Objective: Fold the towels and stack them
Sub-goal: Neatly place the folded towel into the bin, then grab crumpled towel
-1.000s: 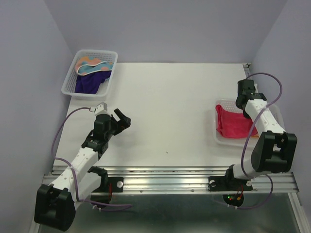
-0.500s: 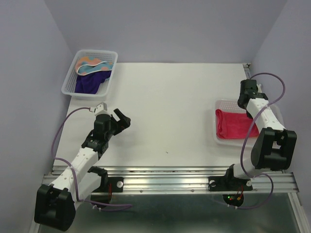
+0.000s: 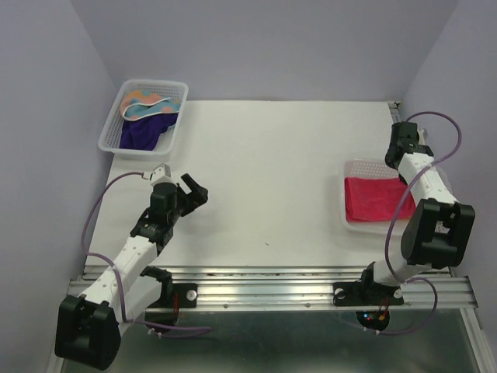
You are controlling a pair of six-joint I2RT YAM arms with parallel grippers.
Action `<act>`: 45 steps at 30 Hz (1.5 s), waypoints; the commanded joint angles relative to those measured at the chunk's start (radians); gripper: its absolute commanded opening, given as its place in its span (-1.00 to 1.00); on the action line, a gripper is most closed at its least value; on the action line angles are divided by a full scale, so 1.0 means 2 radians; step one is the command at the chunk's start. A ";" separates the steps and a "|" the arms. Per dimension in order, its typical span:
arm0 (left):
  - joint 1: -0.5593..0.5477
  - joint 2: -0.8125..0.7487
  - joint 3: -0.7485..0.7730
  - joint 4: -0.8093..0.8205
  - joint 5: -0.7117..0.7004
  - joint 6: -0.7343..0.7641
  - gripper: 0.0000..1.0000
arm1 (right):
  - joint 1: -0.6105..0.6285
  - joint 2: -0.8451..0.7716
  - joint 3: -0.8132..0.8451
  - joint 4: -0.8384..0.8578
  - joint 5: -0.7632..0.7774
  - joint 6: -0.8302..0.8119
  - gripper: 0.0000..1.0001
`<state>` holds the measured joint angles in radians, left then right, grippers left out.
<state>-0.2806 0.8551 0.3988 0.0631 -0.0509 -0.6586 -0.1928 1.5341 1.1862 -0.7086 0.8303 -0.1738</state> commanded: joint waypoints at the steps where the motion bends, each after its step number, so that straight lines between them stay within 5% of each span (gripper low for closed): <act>1: -0.002 -0.001 -0.001 0.008 -0.014 0.009 0.98 | -0.004 0.005 0.027 -0.008 0.006 0.018 0.05; 2: -0.002 -0.002 0.002 0.006 -0.017 0.009 0.98 | -0.004 0.007 0.030 -0.016 0.012 0.025 0.68; 3: -0.002 -0.003 0.003 0.005 -0.019 0.009 0.98 | -0.004 0.012 0.038 -0.027 0.017 0.035 1.00; 9: -0.002 -0.007 0.031 -0.012 -0.046 0.006 0.98 | -0.004 0.016 0.158 -0.093 0.033 0.104 1.00; 15: -0.001 0.010 0.129 -0.021 -0.109 -0.001 0.98 | 0.006 -0.067 0.161 -0.029 -0.165 0.132 1.00; 17: 0.005 0.047 0.203 -0.028 -0.126 0.015 0.98 | 0.033 -0.096 0.133 0.007 -0.239 0.163 1.00; 22: 0.057 0.170 0.376 -0.065 -0.150 0.058 0.98 | 0.193 -0.107 0.073 0.120 -0.273 0.167 1.00; 26: 0.123 0.267 0.483 -0.094 -0.115 0.092 0.98 | 0.250 -0.064 0.047 0.186 -0.281 0.177 1.00; 32: 0.220 0.461 0.658 -0.126 -0.032 0.095 0.97 | 0.294 -0.008 0.046 0.257 -0.319 0.181 1.00; 38: 0.251 0.653 0.861 -0.152 -0.020 0.134 0.98 | 0.305 0.008 0.040 0.289 -0.351 0.174 1.00; 45: 0.281 0.741 0.913 -0.102 0.012 0.129 0.98 | 0.308 0.011 0.041 0.282 -0.338 0.174 1.00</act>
<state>0.2413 2.3413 2.1555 -0.2199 -0.0872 -0.4248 0.4187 1.5589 1.2720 -0.2008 0.1532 0.1764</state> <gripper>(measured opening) 0.986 0.999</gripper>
